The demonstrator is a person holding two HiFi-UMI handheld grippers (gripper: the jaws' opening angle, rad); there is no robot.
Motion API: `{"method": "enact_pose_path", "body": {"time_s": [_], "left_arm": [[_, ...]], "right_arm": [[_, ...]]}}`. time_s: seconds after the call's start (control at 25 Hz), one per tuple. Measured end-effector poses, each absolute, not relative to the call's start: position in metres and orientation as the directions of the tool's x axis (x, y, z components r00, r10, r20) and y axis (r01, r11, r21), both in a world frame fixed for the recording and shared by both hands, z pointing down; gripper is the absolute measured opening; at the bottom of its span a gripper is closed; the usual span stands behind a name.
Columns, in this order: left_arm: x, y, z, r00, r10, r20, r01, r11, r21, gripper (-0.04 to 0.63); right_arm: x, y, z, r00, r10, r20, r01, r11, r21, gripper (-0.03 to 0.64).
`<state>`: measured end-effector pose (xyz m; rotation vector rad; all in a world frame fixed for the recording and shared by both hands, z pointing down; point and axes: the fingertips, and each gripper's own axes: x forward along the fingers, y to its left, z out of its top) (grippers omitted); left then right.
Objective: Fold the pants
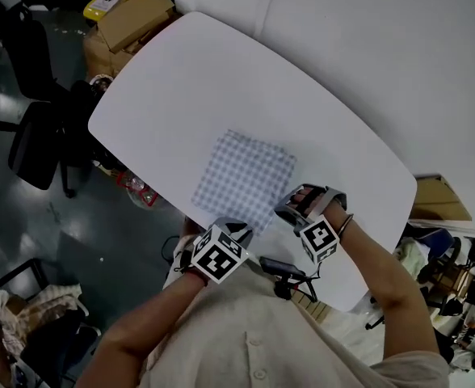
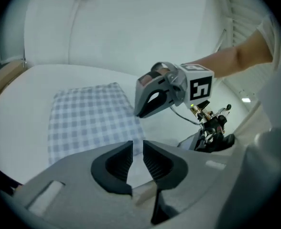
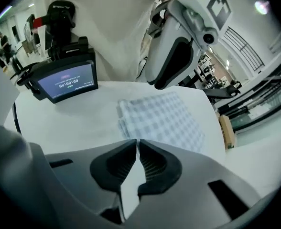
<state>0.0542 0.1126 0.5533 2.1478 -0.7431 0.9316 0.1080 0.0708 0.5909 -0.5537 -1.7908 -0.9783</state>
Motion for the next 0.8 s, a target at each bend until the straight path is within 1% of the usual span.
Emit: {"method": "enact_pose_path", "body": {"time_s": [0.16,0.2,0.24,0.36,0.48,0.52,0.6,0.68,0.72,0.8], "left_arm": [[0.02,0.104,0.56,0.54,-0.213,0.814,-0.726,-0.607,0.322,0.072],[0.01,0.101,0.561,0.524,-0.216,0.824,-0.739,-0.597,0.313,0.072],[0.0,0.098,0.563,0.502,-0.223,0.836,-0.753,-0.589,0.294,0.072],[-0.032,0.091,0.57,0.435,-0.244,0.867,-0.784,-0.575,0.232,0.072],[-0.056,0.093,0.586,0.399,-0.239,0.885,-0.8,-0.563,0.209,0.072],[-0.06,0.092,0.589,0.4,-0.23,0.887,-0.794,-0.57,0.21,0.072],[-0.056,0.088,0.585,0.443,-0.218,0.87,-0.767,-0.594,0.242,0.072],[-0.045,0.083,0.571,0.524,-0.215,0.824,-0.729,-0.613,0.304,0.072],[-0.041,0.08,0.565,0.565,-0.211,0.798,-0.708,-0.62,0.338,0.072],[-0.034,0.073,0.553,0.634,-0.201,0.747,-0.666,-0.633,0.395,0.072]], "right_arm": [[0.128,0.076,0.586,-0.38,-0.085,0.921,0.651,0.683,0.332,0.031],[0.133,0.077,0.585,-0.373,-0.09,0.923,0.613,0.723,0.318,0.031],[0.136,0.079,0.583,-0.373,-0.094,0.923,0.553,0.776,0.302,0.031],[0.123,0.086,0.568,-0.413,-0.096,0.906,0.284,0.931,0.228,0.029],[0.102,0.098,0.549,-0.478,-0.116,0.871,0.075,0.982,0.172,0.026],[0.097,0.098,0.543,-0.503,-0.136,0.853,-0.006,0.988,0.154,0.023],[0.087,0.094,0.528,-0.568,-0.191,0.8,-0.229,0.971,0.07,0.021],[0.08,0.086,0.514,-0.626,-0.276,0.729,-0.461,0.886,-0.061,0.021],[0.077,0.081,0.508,-0.642,-0.326,0.694,-0.547,0.829,-0.117,0.02],[0.073,0.074,0.5,-0.647,-0.419,0.637,-0.66,0.727,-0.192,0.021]]}}
